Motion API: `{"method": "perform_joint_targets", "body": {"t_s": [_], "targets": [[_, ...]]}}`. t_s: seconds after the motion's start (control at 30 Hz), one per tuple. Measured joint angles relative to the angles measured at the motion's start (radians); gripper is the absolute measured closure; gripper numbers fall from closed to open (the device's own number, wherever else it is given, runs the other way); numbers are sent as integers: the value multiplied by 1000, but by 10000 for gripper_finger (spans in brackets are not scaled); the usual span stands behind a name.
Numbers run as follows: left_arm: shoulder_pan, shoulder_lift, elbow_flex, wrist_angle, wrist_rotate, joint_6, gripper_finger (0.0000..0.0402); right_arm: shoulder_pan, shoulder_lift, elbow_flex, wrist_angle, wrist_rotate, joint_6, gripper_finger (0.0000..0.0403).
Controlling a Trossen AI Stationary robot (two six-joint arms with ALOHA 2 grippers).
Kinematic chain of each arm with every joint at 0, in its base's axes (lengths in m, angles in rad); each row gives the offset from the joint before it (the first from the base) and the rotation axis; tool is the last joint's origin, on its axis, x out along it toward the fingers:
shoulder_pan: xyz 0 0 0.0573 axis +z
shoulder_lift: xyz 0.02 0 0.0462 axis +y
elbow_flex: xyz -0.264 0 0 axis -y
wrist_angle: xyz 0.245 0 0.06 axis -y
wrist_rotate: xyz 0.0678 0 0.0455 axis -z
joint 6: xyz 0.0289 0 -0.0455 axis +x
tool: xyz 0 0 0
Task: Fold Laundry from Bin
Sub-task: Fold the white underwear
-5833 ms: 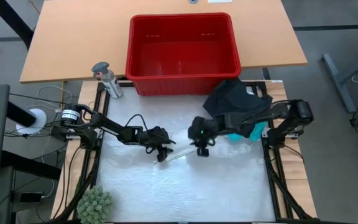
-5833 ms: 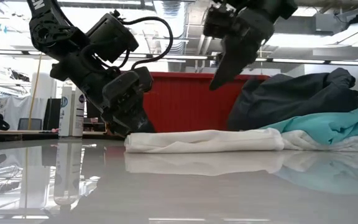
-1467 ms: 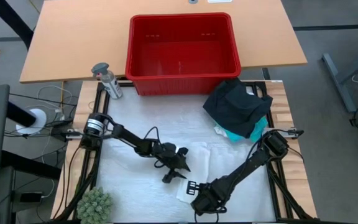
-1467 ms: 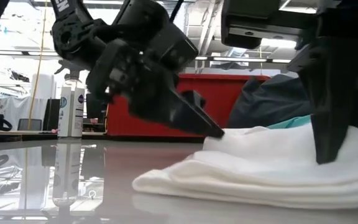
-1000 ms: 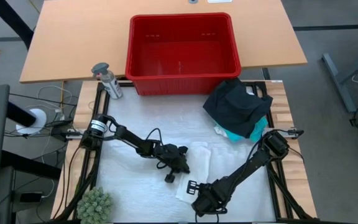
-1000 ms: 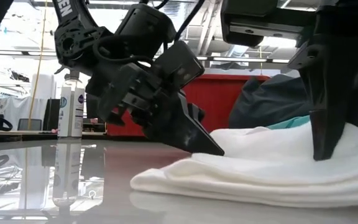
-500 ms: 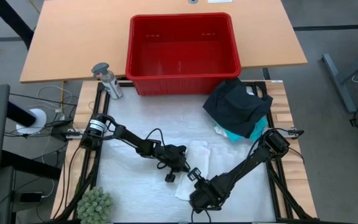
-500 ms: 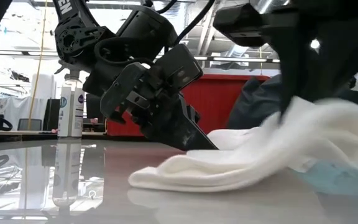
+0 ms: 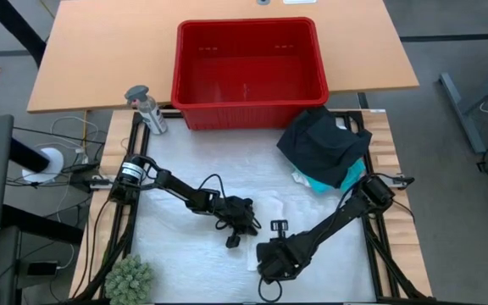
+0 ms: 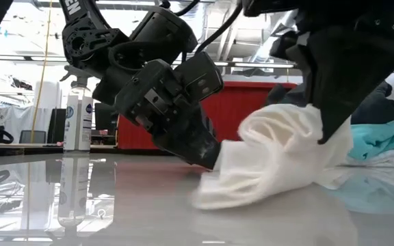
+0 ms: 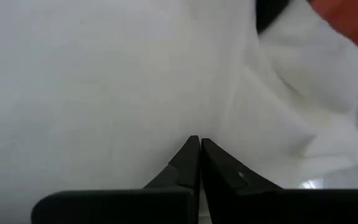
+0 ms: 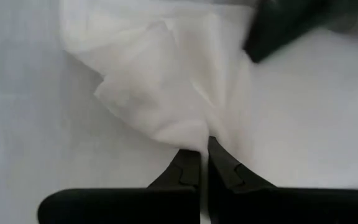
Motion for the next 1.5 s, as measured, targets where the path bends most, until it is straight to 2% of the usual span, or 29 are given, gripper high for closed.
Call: {"method": "perform_joint_targets", "body": {"t_s": [0.43,0.9,1.07,1.27,1.5], "targets": [[-4,2,-1,-1,2,-53,401,-15,-139,-44,-40,108,218,377],[-28,2,-3,-17,-4,-74,401,-139,-141,-126,-27,134,228,377],[-28,1,-7,-15,-3,-81,401,-171,-141,-146,-53,136,280,377],[-21,0,-29,3,17,-115,401,-198,-140,-196,19,146,309,377],[-17,-1,-31,6,38,-136,401,-248,-140,-244,55,160,427,377]]}}
